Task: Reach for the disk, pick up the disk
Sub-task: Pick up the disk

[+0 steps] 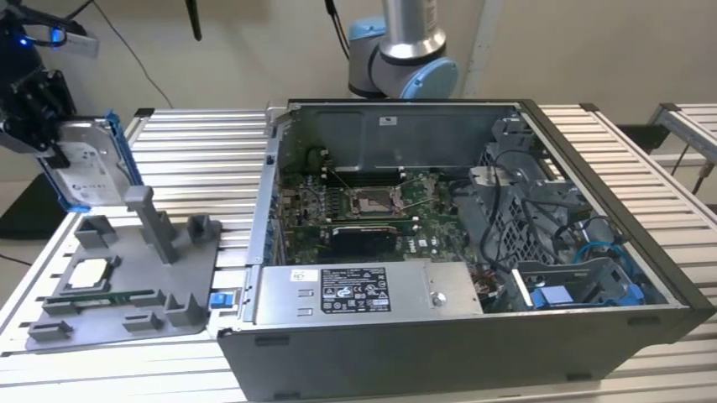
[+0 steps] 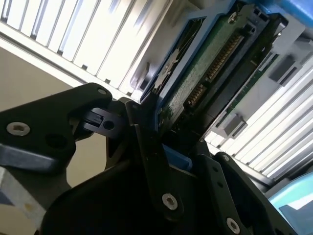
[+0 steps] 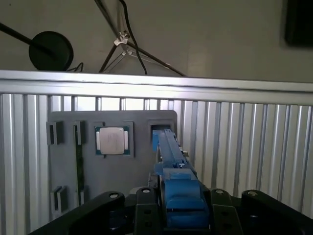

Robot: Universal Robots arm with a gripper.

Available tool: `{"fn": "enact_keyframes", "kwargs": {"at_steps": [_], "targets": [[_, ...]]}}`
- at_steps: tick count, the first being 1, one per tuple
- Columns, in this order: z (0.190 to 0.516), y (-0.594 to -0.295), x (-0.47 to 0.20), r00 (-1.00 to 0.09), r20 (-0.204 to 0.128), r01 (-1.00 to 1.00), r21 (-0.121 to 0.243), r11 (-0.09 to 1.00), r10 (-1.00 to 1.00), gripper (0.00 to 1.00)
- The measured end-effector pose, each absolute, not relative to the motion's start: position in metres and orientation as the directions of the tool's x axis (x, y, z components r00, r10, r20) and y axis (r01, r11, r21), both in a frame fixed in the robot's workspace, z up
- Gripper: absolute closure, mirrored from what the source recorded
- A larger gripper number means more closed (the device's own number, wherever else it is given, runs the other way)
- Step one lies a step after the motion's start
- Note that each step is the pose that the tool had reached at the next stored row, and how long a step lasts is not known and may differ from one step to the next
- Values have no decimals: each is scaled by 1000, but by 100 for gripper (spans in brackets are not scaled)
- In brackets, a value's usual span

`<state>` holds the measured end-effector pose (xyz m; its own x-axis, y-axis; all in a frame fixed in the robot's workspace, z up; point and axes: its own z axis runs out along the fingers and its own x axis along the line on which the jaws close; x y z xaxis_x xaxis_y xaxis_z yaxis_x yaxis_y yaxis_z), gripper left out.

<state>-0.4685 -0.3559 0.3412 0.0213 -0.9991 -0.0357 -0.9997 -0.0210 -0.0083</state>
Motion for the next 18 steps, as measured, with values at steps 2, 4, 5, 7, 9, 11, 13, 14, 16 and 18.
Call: {"fn": "enact_keyframes", "kwargs": {"at_steps": [2, 4, 5, 7, 9, 11, 13, 14, 16, 18], "targets": [[349, -356, -469, 21, -36, -1000, -8, -21, -999, 100], [354, -356, -469, 21, -36, -1000, -8, -21, -999, 100], [357, -356, -469, 21, -36, -1000, -8, -21, -999, 100], [364, -356, -469, 21, -36, -1000, -8, -21, -999, 100], [373, -356, -469, 21, -36, -1000, -8, -21, -999, 100], [378, -356, -469, 21, -36, -1000, -8, -21, -999, 100], [379, -356, -469, 21, -36, -1000, -8, -21, -999, 100], [379, -356, -469, 21, -36, -1000, -8, -21, -999, 100], [379, -356, -469, 21, -36, -1000, -8, -21, -999, 100], [380, -356, -469, 21, -36, -1000, -8, -21, -999, 100]]}}
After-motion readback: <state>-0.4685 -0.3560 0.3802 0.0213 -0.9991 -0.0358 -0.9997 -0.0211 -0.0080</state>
